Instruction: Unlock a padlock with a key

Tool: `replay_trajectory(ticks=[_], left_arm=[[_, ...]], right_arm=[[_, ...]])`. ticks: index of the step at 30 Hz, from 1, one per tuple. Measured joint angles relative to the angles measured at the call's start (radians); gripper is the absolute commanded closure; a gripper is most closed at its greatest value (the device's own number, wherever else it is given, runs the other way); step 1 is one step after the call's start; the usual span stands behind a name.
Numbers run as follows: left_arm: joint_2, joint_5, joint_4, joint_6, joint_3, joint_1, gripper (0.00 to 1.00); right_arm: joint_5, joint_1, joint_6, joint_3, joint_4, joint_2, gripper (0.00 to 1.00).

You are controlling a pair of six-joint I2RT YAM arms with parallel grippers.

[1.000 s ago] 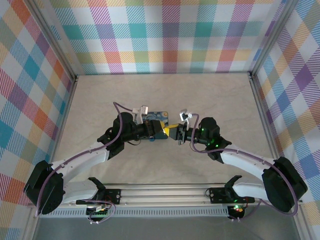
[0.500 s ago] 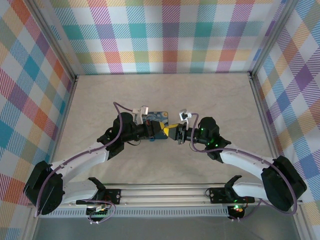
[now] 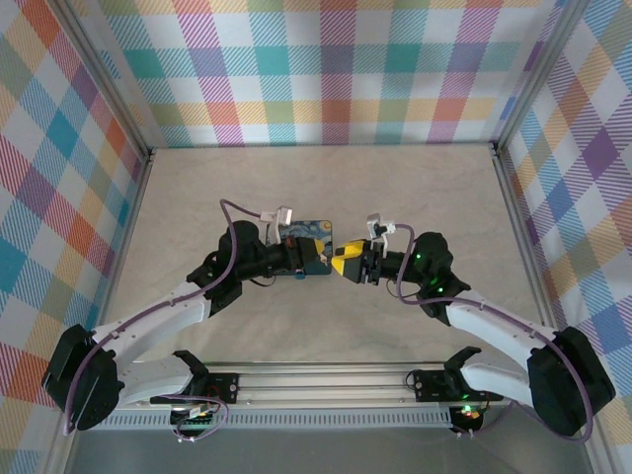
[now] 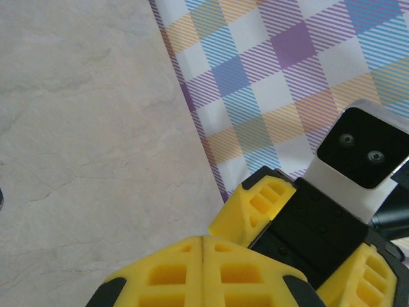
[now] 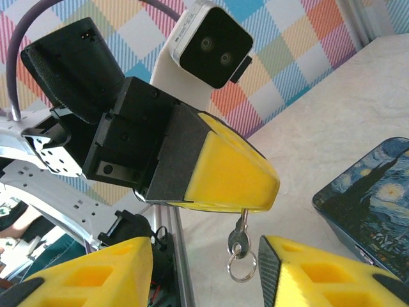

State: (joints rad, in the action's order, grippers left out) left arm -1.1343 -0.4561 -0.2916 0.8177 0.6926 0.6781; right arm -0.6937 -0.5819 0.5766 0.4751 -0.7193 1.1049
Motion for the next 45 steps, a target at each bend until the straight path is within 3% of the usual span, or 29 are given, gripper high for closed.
replay_trajectory(ticks=[5, 15, 45], left_arm=[[0.014, -0.017, -0.012, 0.000, 0.000, 0.000, 1.00], [0.016, -0.026, -0.030, 0.000, 0.000, 0.000, 1.00], [0.015, -0.025, -0.030, -0.003, 0.000, 0.000, 1.00]], right_arm=[[-0.020, 0.000, 0.024, -0.004, -0.036, 0.057, 0.61], [-0.064, 0.000, 0.076, -0.004, -0.131, 0.139, 0.61], [-0.088, -0.026, 0.127, 0.023, -0.185, 0.187, 0.68]])
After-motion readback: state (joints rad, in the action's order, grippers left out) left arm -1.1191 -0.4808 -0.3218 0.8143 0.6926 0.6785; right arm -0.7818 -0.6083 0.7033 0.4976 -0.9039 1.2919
